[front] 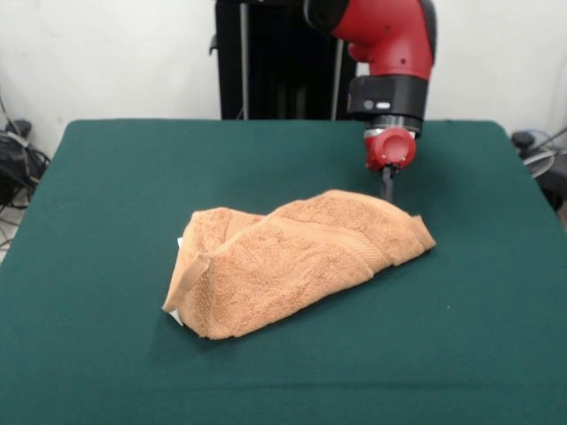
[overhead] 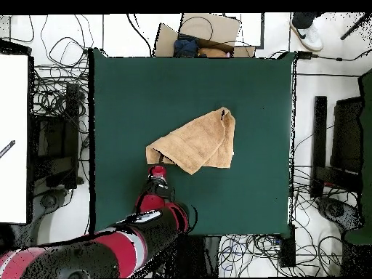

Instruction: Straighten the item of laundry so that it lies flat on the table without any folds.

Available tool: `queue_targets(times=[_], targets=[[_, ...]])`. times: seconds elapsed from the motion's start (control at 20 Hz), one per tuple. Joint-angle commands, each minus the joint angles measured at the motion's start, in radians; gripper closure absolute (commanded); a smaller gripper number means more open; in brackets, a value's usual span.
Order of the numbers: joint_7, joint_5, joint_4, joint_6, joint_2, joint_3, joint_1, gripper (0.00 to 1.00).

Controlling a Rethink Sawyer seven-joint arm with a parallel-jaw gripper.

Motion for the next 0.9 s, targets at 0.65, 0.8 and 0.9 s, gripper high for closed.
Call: queue_targets(times=[0.65, 0.8, 0.9], targets=[[0.191, 0.08, -0.076, 0.264, -0.042, 0.079, 0.031, 0.0], [0.192, 0.064, -0.074, 0.298, -0.07, 0.07, 0.036, 0.0], [0.195, 0.043, -0.07, 0.326, -0.097, 0.071, 0.029, 0.0]])
